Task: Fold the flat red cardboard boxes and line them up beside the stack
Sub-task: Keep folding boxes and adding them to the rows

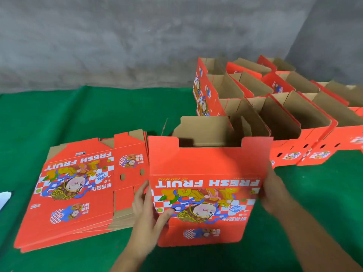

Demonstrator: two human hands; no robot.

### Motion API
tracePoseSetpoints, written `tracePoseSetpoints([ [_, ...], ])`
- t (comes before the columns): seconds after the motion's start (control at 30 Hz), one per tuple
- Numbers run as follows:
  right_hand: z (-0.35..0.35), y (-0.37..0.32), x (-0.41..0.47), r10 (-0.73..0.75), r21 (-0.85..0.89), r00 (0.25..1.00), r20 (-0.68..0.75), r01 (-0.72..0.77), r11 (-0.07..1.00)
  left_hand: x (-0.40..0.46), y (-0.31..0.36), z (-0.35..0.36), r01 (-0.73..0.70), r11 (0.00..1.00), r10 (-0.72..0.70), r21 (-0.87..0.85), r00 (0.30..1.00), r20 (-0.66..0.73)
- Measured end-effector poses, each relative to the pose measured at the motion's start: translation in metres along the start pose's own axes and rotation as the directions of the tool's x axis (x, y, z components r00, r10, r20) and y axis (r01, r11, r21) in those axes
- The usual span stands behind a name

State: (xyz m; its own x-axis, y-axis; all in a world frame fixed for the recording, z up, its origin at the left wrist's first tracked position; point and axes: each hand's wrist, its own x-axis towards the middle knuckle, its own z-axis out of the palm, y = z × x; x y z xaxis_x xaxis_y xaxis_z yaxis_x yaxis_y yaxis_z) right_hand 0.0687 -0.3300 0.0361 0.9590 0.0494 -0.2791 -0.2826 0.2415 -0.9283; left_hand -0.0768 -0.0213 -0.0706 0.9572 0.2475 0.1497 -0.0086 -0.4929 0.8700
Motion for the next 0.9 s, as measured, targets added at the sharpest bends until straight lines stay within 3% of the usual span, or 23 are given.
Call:
tracePoseSetpoints([
  [0.1, -0.008, 0.009, -0.017, 0.020, -0.129, 0.979, 0.204, 0.007, 0.992, -0.019, 0.010, 0.011, 0.065, 0.993, -0.051, -0.095, 0.988, 0.145],
  [0.17, -0.011, 0.021, -0.025, 0.013, -0.350, 0.983, 0.186, 0.054, 0.935, -0.019, 0.034, 0.008, 0.208, 0.931, -0.175, -0.301, 0.976, 0.133],
  [0.2, -0.010, 0.026, -0.027, 0.010, -0.369, 0.985, 0.174, 0.055, 0.928, -0.014, 0.045, 0.004, 0.261, 0.887, -0.252, -0.381, 0.965, 0.074],
  [0.27, -0.002, 0.030, -0.032, -0.014, -0.251, 0.984, 0.175, 0.059, 0.966, -0.002, 0.063, -0.007, 0.247, 0.853, -0.302, -0.459, 0.952, -0.049],
  [0.37, 0.003, 0.021, -0.031, 0.039, -0.133, 0.996, 0.085, -0.027, 0.991, 0.018, 0.089, -0.026, 0.141, 0.885, -0.220, -0.443, 0.966, -0.133],
  [0.47, 0.004, 0.009, -0.030, 0.036, -0.192, 0.998, 0.054, -0.025, 0.981, 0.043, 0.100, -0.043, 0.262, 0.878, -0.284, -0.402, 0.959, 0.004],
  [0.57, 0.007, -0.007, -0.028, 0.097, -0.221, 0.995, 0.026, -0.089, 0.971, 0.063, 0.102, -0.064, 0.445, 0.816, -0.391, -0.369, 0.895, 0.215],
  [0.63, 0.009, -0.015, -0.025, 0.125, -0.267, 0.991, 0.040, -0.110, 0.957, 0.071, 0.106, -0.072, 0.505, 0.800, -0.441, -0.324, 0.861, 0.252],
  [0.73, 0.018, -0.022, -0.022, 0.126, -0.422, 0.984, 0.130, -0.060, 0.905, 0.078, 0.114, -0.062, 0.431, 0.877, -0.399, -0.210, 0.899, 0.179],
  [0.83, 0.029, -0.019, -0.020, -0.064, -0.515, 0.990, 0.128, 0.122, 0.848, 0.085, 0.120, -0.055, 0.152, 0.966, -0.146, -0.207, 0.988, 0.043],
  [0.9, 0.033, -0.013, -0.024, -0.216, -0.514, 0.972, 0.090, 0.231, 0.826, 0.090, 0.114, -0.057, 0.002, 0.958, 0.019, -0.286, 0.997, 0.071],
])
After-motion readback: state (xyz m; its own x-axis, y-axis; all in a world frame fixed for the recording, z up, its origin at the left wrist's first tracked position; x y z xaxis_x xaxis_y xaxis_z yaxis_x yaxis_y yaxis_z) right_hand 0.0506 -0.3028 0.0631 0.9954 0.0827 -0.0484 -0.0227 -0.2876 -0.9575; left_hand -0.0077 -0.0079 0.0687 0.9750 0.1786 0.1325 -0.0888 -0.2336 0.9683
